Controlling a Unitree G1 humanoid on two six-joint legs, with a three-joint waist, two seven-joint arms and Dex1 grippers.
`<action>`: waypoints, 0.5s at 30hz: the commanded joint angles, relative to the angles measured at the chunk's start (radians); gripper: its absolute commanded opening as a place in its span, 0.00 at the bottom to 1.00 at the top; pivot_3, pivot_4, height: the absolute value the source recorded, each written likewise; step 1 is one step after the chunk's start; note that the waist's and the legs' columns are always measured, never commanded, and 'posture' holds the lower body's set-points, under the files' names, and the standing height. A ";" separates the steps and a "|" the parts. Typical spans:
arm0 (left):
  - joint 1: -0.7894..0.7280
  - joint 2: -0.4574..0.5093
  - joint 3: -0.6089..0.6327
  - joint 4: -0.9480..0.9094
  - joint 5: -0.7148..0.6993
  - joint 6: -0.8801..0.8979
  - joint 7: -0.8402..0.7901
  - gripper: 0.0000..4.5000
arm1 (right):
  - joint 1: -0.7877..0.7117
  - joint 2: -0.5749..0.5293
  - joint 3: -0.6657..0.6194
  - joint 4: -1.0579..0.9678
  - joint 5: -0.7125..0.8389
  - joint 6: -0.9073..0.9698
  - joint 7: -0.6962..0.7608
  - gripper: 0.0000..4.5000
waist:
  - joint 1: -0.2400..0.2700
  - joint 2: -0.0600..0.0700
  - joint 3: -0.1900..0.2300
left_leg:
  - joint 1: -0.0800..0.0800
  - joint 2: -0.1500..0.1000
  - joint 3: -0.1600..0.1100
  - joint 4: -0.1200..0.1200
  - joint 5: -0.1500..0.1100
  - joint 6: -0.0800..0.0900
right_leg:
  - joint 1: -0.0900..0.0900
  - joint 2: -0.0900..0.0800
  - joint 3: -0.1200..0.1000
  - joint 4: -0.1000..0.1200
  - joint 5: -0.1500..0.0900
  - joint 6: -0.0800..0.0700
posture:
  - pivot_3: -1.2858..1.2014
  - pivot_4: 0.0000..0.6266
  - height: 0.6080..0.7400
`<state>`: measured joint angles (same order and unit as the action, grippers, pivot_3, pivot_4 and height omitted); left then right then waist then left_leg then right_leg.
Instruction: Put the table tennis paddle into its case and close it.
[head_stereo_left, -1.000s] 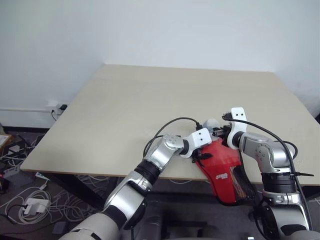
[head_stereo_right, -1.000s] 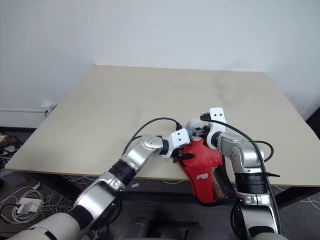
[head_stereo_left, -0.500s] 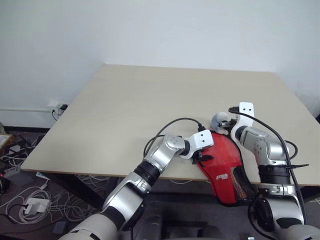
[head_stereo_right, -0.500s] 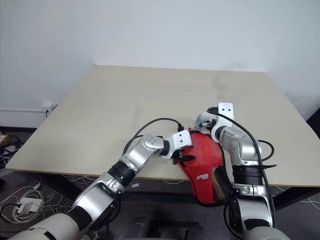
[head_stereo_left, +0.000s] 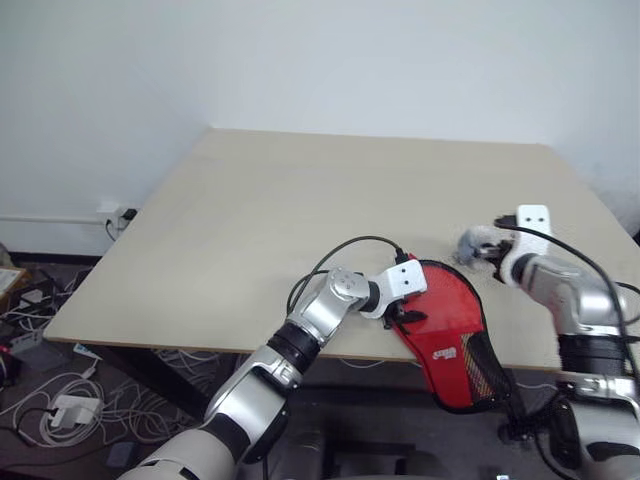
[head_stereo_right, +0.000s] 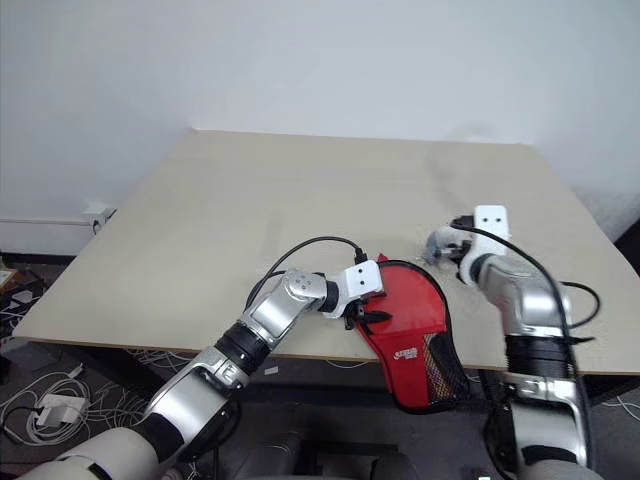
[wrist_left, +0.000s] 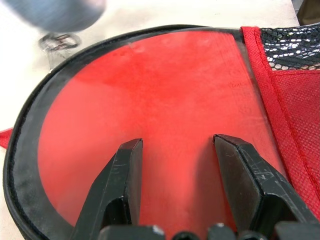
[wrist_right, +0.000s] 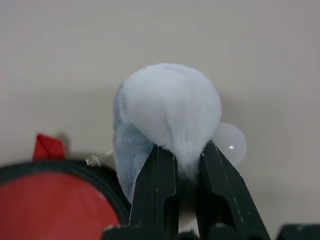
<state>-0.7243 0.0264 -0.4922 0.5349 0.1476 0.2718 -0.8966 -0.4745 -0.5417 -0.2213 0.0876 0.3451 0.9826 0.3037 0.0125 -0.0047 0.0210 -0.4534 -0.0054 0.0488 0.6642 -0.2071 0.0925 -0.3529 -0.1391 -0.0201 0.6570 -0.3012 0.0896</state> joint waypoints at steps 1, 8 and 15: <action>0.012 0.014 -0.028 0.051 0.026 0.026 -0.010 0.52 | 0.046 -0.121 -0.093 -0.097 0.069 0.082 0.102 0.01 | -0.001 0.000 0.000 | 0.000 0.001 0.000 0.000 -0.001 0.001 | 0.000 0.000 0.000 0.000 0.000 0.000 | 0.52 0.00 0.81; -0.003 -0.002 -0.030 0.086 0.024 0.009 -0.012 0.52 | 0.270 -0.358 -0.075 -0.168 0.097 0.072 0.325 0.01 | 0.006 0.001 -0.001 | 0.000 0.002 -0.001 0.002 -0.002 0.004 | 0.002 -0.001 -0.001 -0.001 0.000 0.000 | 0.52 0.00 0.81; -0.012 -0.022 -0.027 0.117 0.023 -0.003 -0.012 0.52 | 0.492 -0.503 -0.067 -0.158 0.045 -0.100 0.486 0.01 | 0.023 0.001 -0.001 | 0.000 0.002 -0.001 0.005 -0.004 0.005 | 0.003 -0.002 -0.001 -0.003 0.000 0.000 | 0.52 0.00 0.81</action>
<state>-0.7521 -0.0103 -0.4923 0.6042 0.1440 0.2521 -0.9018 -0.0220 -0.9975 -0.2705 -0.0634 0.4400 0.9239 0.7636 0.0355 -0.0033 0.0199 -0.4533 -0.0038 0.0481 0.6694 -0.2111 0.0981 -0.3492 -0.1409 -0.0211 0.6541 -0.3014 0.0894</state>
